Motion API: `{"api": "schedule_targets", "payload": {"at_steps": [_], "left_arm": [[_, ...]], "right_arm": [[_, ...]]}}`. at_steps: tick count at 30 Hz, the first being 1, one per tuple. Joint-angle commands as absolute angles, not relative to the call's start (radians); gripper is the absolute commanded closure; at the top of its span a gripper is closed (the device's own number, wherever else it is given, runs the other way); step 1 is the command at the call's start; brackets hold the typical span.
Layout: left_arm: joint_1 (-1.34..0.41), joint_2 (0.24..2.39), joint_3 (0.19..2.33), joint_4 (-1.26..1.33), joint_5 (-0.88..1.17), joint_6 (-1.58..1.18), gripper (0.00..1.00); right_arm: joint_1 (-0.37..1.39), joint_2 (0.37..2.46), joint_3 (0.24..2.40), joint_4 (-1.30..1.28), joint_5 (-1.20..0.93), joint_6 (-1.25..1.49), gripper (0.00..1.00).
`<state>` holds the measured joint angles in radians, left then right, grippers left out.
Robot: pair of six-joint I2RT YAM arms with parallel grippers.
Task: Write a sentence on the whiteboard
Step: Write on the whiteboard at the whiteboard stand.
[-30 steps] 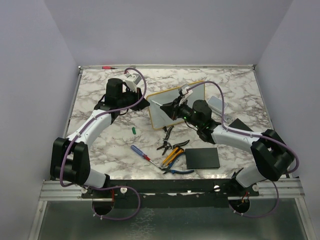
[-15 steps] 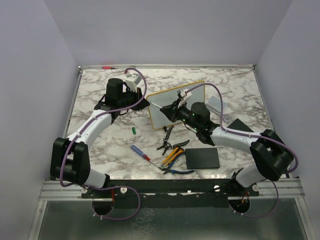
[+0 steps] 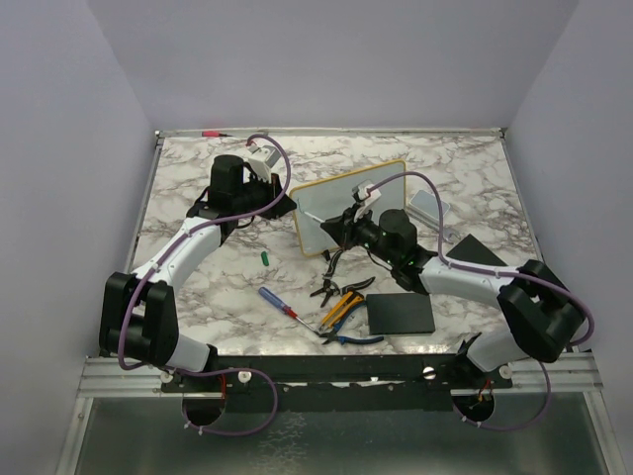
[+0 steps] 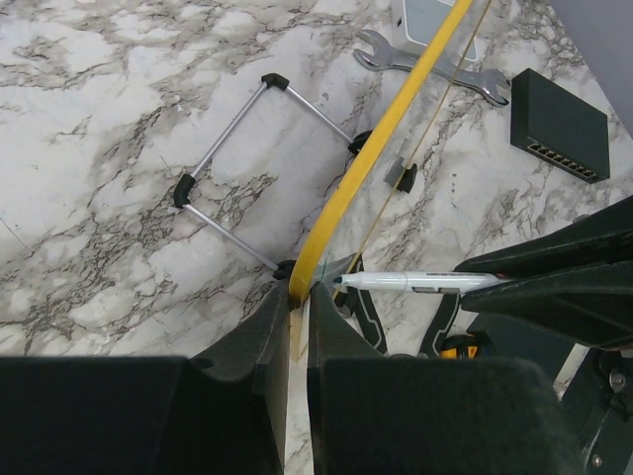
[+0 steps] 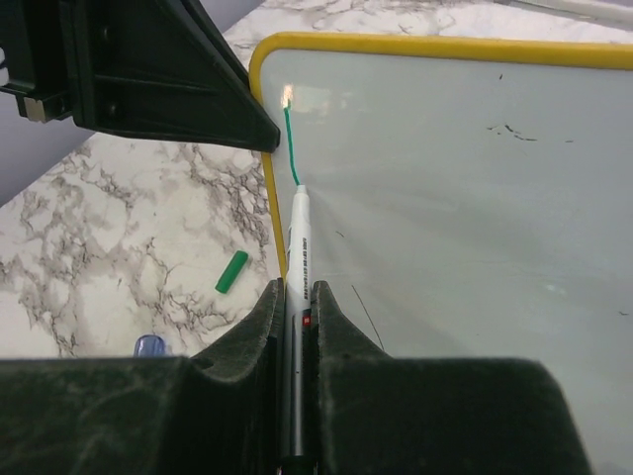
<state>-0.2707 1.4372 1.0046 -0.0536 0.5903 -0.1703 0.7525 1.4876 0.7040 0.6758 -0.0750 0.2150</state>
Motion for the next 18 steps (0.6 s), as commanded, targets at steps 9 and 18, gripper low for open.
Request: {"api": "schedule_targets", "payload": {"at_steps": [9, 18], "left_arm": [[-0.278, 1.424, 1.023, -0.049, 0.553, -0.156, 0.93], [-0.278, 1.422, 1.023, -0.050, 0.554, -0.155, 0.95]], "right_arm": [[0.763, 1.377, 0.716, 0.658, -0.048, 0.183, 0.99], [0.763, 1.423, 0.746, 0.682, -0.006, 0.177, 0.99]]}}
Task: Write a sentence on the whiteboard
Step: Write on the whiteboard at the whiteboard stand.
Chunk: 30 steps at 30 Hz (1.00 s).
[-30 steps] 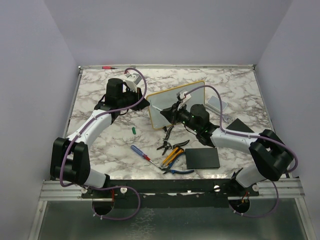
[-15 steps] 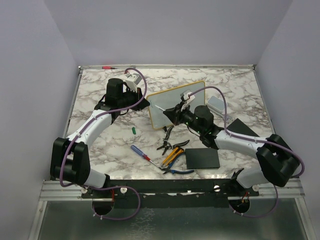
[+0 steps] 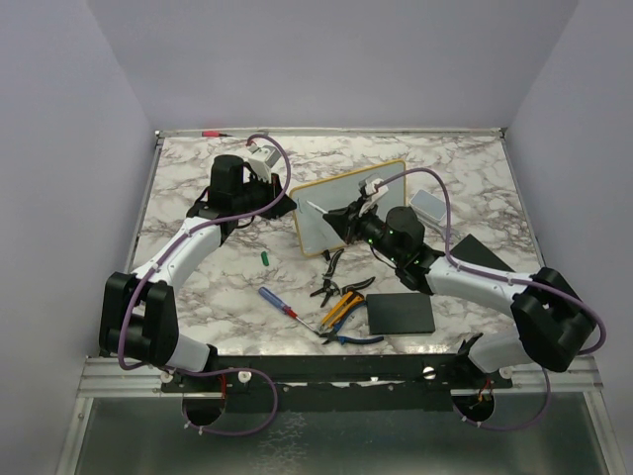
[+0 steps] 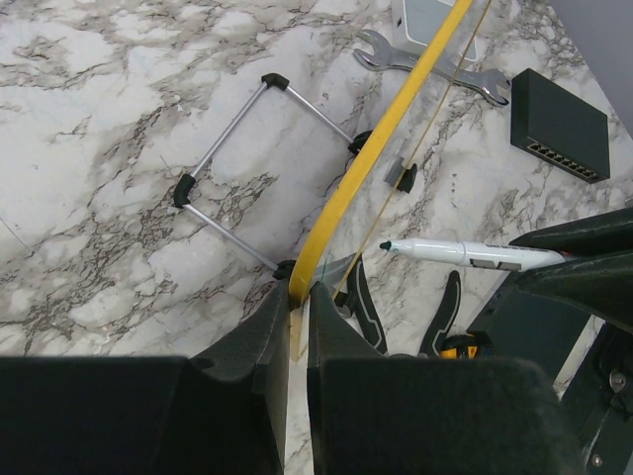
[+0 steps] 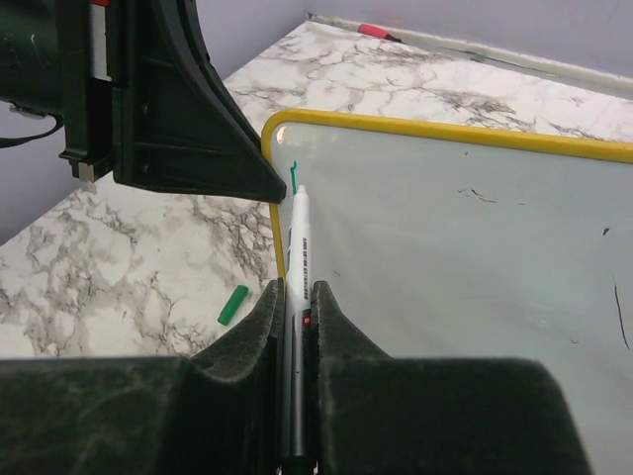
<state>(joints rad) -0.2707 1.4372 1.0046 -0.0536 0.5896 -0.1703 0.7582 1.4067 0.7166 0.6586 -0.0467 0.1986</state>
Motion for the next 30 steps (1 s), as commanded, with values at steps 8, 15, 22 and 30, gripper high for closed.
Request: {"api": "schedule_targets", "payload": {"at_steps": [8, 15, 22, 30], "left_arm": [[-0.278, 1.423, 1.023, -0.049, 0.555, -0.155, 0.95], [-0.279, 1.423, 1.023, -0.050, 0.558, -0.154, 0.95], [-0.279, 1.422, 1.025, -0.050, 0.556, -0.154, 0.95], [-0.279, 1.422, 1.025, -0.050, 0.555, -0.155, 0.95]], "right_arm": [[0.763, 1.443, 0.752, 0.690, 0.056, 0.176, 0.99], [0.764, 1.476, 0.766, 0.672, 0.032, 0.170, 0.99], [0.775, 1.479, 0.740, 0.658, 0.016, 0.180, 0.99], [0.804, 1.486, 0.712, 0.650, 0.037, 0.191, 0.99]]}}
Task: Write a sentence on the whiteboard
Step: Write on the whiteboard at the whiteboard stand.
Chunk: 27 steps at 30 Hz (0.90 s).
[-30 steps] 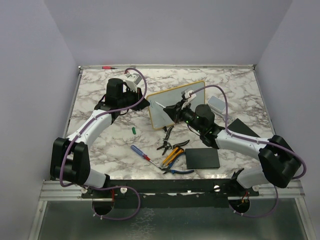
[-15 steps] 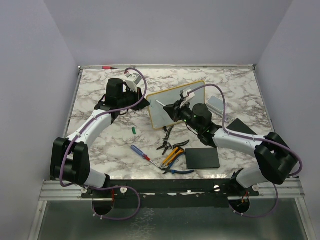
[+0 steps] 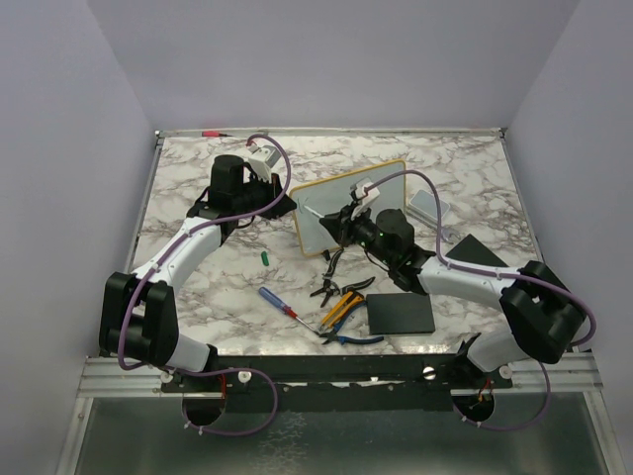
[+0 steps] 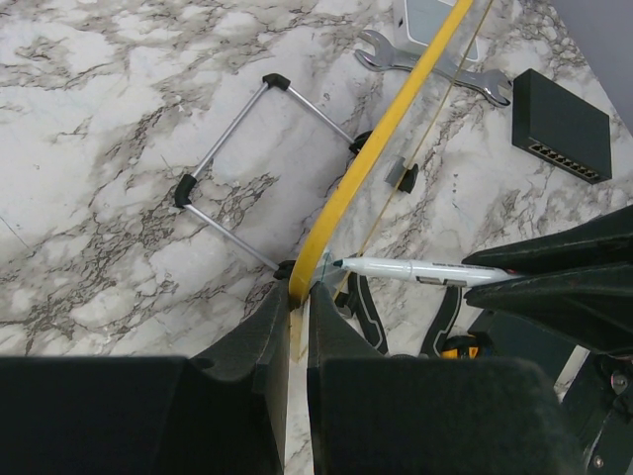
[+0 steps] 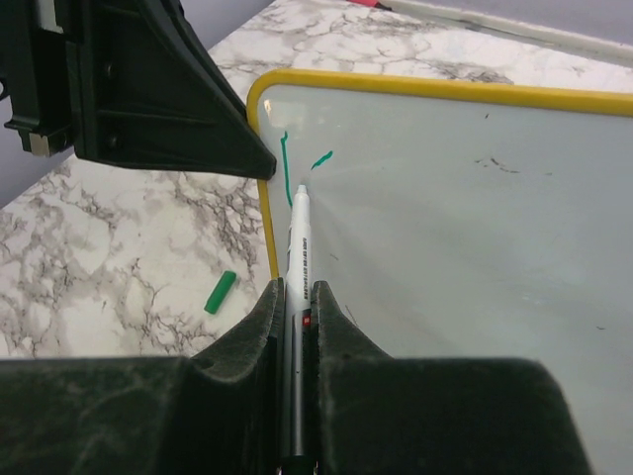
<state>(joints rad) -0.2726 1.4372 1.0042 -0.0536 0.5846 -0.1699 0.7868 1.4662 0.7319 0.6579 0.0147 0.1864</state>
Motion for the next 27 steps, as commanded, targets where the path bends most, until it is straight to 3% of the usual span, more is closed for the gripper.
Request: {"api": "schedule_targets", "payload": {"at_steps": [1, 27], "left_arm": [[-0.279, 1.422, 1.025, -0.050, 0.555, -0.154, 0.95], [-0.279, 1.413, 1.022, -0.050, 0.554, -0.154, 0.95]], "right_arm": [[0.806, 1.486, 0.709, 0.649, 0.039, 0.192, 0.99], [0.825, 1.502, 0.722, 0.636, 0.102, 0.195, 0.99]]}}
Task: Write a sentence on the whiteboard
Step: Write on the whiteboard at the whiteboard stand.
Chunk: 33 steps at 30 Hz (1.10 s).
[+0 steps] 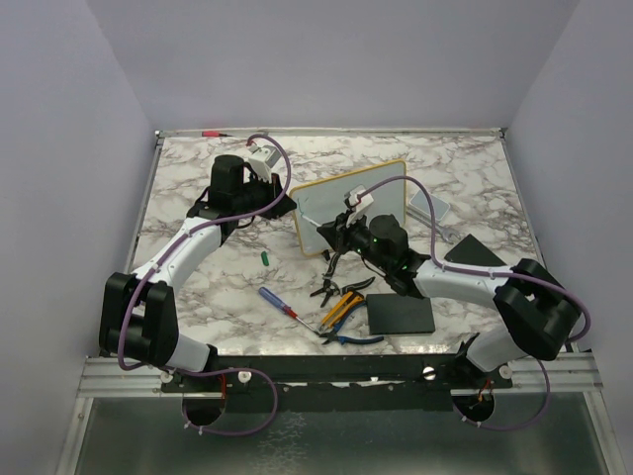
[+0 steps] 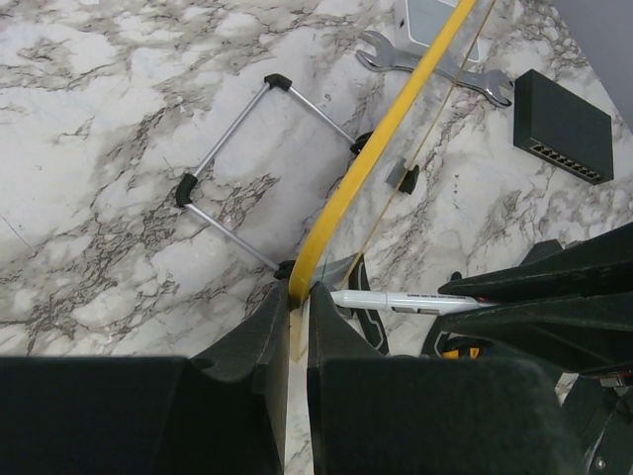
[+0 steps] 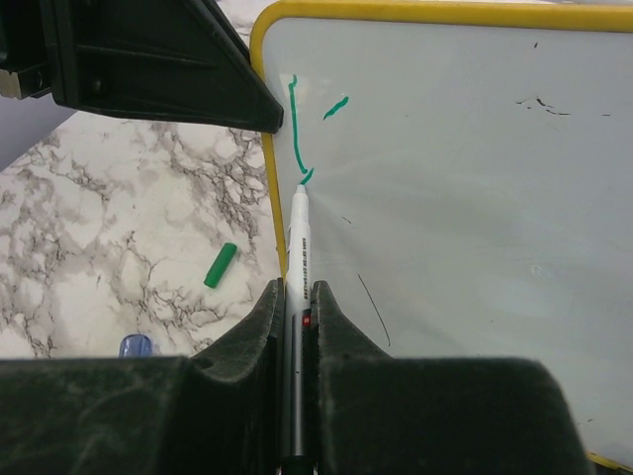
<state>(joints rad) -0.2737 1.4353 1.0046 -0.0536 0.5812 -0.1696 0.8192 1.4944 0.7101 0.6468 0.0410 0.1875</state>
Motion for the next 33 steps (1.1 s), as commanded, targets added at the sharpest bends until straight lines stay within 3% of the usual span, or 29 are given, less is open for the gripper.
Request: {"api": "schedule_targets", "payload": {"at_steps": [1, 33], "left_arm": [[-0.279, 1.414, 1.023, -0.050, 0.553, -0.154, 0.95], [-0.279, 1.414, 1.022, -0.051, 0.552, -0.150, 0.95]], "right_arm": [[0.825, 1.496, 0.720, 0.640, 0.112, 0.196, 0.99], [0.825, 1.460, 0.772, 0.694, 0.249, 0.144, 0.99]]}}
